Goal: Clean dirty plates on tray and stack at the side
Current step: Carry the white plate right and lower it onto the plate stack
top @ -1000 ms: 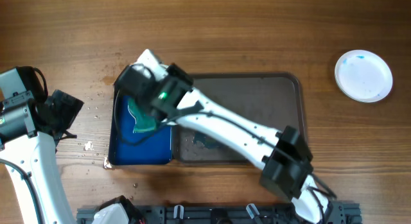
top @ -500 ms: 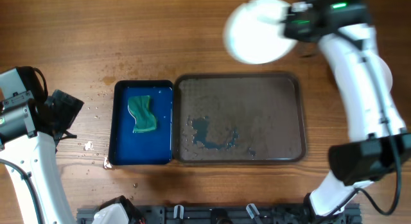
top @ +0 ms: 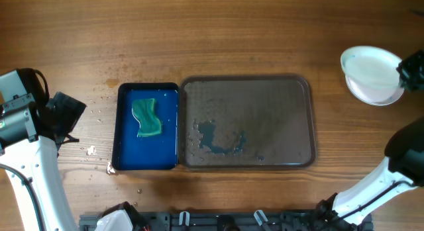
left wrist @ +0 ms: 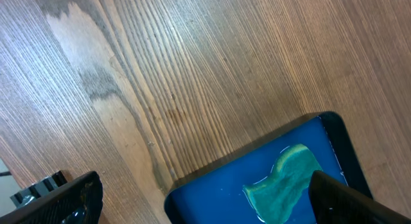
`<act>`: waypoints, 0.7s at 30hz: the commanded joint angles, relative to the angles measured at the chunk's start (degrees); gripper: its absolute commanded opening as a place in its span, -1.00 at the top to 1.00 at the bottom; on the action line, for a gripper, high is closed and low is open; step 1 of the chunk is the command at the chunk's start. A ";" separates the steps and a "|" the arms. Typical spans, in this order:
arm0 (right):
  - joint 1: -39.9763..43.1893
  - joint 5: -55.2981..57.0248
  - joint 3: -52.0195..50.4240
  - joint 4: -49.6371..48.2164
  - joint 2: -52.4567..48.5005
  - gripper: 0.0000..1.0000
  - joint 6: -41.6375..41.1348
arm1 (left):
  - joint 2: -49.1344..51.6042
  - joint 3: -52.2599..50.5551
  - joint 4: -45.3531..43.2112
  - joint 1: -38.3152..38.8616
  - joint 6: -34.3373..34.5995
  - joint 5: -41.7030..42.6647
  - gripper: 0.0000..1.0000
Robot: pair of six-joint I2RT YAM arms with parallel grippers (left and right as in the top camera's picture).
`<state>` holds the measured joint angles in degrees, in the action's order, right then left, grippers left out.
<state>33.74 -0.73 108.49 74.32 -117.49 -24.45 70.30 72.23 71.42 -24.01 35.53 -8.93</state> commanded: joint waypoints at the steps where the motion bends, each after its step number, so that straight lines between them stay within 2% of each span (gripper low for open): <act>1: 1.38 -1.70 -0.39 0.07 -2.23 0.91 -2.73 | 0.22 0.31 -0.22 -0.37 0.98 0.37 -1.00; 17: 4.09 -1.68 -0.39 -4.81 -9.09 0.90 -2.54 | 0.22 0.31 -0.26 -0.39 0.98 0.33 -1.00; 21: 4.76 -1.97 -0.39 -6.29 -9.60 -0.17 -0.22 | 0.22 0.31 -0.26 -0.37 0.98 0.35 -1.00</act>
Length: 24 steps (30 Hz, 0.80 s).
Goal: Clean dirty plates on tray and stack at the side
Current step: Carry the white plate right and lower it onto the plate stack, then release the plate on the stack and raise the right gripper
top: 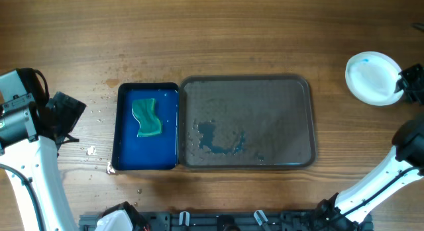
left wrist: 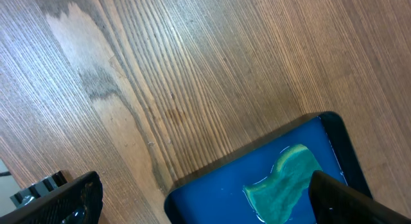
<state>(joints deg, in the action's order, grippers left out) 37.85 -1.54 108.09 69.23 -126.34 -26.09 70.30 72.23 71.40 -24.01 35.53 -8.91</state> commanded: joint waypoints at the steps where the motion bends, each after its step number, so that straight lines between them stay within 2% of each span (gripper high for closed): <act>1: 0.66 -1.22 0.00 -1.62 -0.74 -0.53 2.32 | 0.22 0.31 -0.26 -0.37 0.98 0.33 -1.00; 3: 0.63 -1.75 0.02 -2.10 -0.74 -0.96 4.70 | 0.22 0.31 -0.42 -0.37 1.01 0.35 -1.00; 4: 0.63 -2.91 0.04 -2.21 -0.74 -0.99 5.05 | 0.22 0.31 -0.46 -0.37 1.01 0.46 -1.00; 7: 0.59 -9.79 1.46 -2.14 -0.70 -0.99 5.77 | 0.22 0.31 -0.48 -0.37 1.01 0.76 -1.00; 10: -0.22 -16.96 5.07 -0.57 0.26 -0.99 8.70 | 0.22 0.31 -0.33 -0.24 -0.11 5.64 -1.00; 13: -2.78 -17.66 8.39 0.26 3.48 -0.98 13.11 | 0.22 0.33 -2.10 2.05 -6.99 6.51 -0.99; 17: -7.72 -17.94 9.01 -2.03 9.97 -0.63 20.63 | 0.20 0.33 -5.86 9.18 -14.45 7.34 -0.87; 24: -17.90 -21.09 9.01 -6.47 18.78 -0.64 33.57 | 0.20 0.50 -16.83 24.57 -31.63 7.50 -0.97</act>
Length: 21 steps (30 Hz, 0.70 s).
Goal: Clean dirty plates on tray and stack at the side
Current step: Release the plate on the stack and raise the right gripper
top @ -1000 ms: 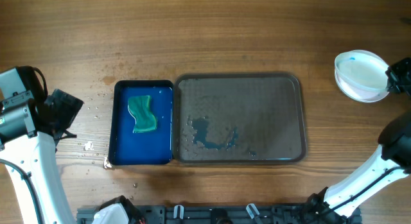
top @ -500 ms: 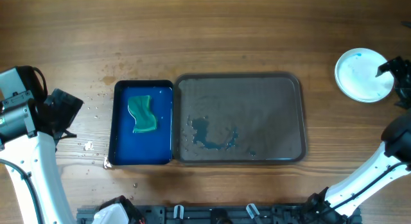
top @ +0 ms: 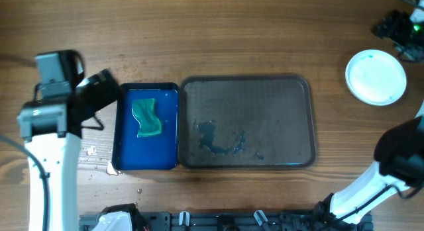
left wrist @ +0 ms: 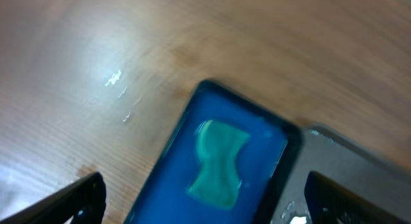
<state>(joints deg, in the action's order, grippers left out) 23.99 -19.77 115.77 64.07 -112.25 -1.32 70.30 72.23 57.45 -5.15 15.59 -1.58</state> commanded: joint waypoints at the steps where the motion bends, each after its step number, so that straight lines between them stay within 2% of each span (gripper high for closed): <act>1: -5.79 -2.82 1.33 -1.77 5.97 -0.64 10.73 | 0.17 0.70 -4.15 7.56 -12.39 -0.98 -0.99; 5: -12.04 -1.03 1.33 -2.29 11.15 -0.68 15.43 | -1.22 4.07 -4.52 11.93 -11.98 -6.75 -1.00; 10: -17.75 3.43 1.33 -1.46 18.03 -0.68 18.47 | -6.19 12.15 0.24 12.44 -10.21 -7.04 -1.00; 14: -20.79 5.22 1.33 -1.07 24.04 -0.75 21.31 | -13.07 17.18 7.28 12.44 -10.23 -7.04 -1.00; 21: -21.20 5.20 1.33 2.01 34.67 -0.83 23.89 | -32.83 17.70 14.19 12.44 -10.23 -6.97 -1.00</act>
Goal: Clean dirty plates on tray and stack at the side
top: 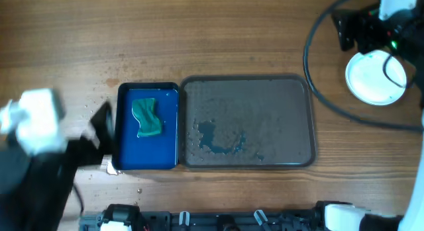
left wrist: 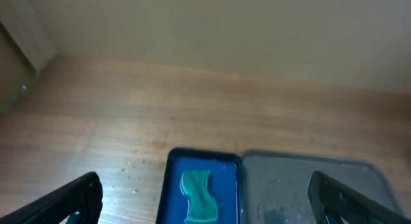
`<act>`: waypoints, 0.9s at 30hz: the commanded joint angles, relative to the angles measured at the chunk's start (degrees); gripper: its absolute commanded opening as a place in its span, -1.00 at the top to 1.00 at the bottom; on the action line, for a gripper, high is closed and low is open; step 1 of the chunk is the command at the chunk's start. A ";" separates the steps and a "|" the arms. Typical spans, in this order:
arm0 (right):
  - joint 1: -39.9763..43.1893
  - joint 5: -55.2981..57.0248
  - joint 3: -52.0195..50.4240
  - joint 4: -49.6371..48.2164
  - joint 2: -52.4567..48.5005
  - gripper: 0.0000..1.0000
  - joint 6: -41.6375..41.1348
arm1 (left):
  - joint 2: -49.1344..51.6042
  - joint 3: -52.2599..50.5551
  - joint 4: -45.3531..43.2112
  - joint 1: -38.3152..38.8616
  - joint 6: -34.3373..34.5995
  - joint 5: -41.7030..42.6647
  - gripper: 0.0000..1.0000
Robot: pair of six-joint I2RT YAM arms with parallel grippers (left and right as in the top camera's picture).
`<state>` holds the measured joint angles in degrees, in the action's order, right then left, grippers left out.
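The brown tray (top: pixel 291 98) lies mid-table with no plates on it, only a wet blue smear (top: pixel 218 139). A white plate (top: pixel 371 82) rests on the table to the right of the tray. My right gripper (top: pixel 351 27) hovers behind the plate, apart from it, and its jaws are unclear. A green sponge (top: pixel 147 118) lies in the blue tub (top: pixel 169 141). My left gripper (top: pixel 101 125) is blurred at the tub's front left. In the left wrist view the left gripper (left wrist: pixel 205 189) is open, with the sponge (left wrist: pixel 198 197) and tray (left wrist: pixel 308 185) ahead.
A black cable (top: pixel 318 72) from the right arm loops over the tray's right corner and across the plate. Water drops (top: pixel 91 150) speckle the wood left of the tub. A wall (left wrist: pixel 257 25) rises behind the table.
My left arm has dropped back from the tub's upper left to its front left, and its camera now looks across the table. The right arm has shifted left, behind the plate.
First my right gripper held the white plate tilted at the right edge. Then the plate lay flat with the gripper at its rim. Later the gripper stood apart at the back right. My left arm stayed far left, then came beside the tub, now lower.
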<state>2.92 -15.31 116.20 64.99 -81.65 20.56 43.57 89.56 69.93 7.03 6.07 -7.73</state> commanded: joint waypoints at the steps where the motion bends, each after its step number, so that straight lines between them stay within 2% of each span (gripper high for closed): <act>1: -0.13 0.74 0.90 1.68 5.22 -0.83 2.10 | -7.69 0.37 2.47 0.26 -0.70 -0.68 -1.00; 9: -0.13 0.72 0.90 7.61 16.09 -0.79 3.45 | -14.80 0.35 12.41 0.26 0.85 -0.74 -1.00; 12: -0.13 0.70 0.83 10.38 19.45 -0.78 1.95 | -14.82 0.35 14.78 0.26 3.87 -0.79 -1.00; 13: -0.13 0.76 0.83 11.15 20.48 -0.99 -0.72 | -14.82 0.35 15.21 0.26 4.96 -0.87 -1.00; 20: -0.13 0.52 0.72 16.85 20.74 -0.99 -7.28 | -14.82 0.35 16.92 0.26 5.09 -0.90 -1.00; 27: -0.13 0.48 0.74 16.15 20.74 -1.00 -7.26 | -14.82 0.35 23.56 0.26 5.09 -0.70 -1.00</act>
<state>2.92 -14.94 116.68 81.36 -60.58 14.39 29.28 89.95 92.27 7.03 10.59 -7.88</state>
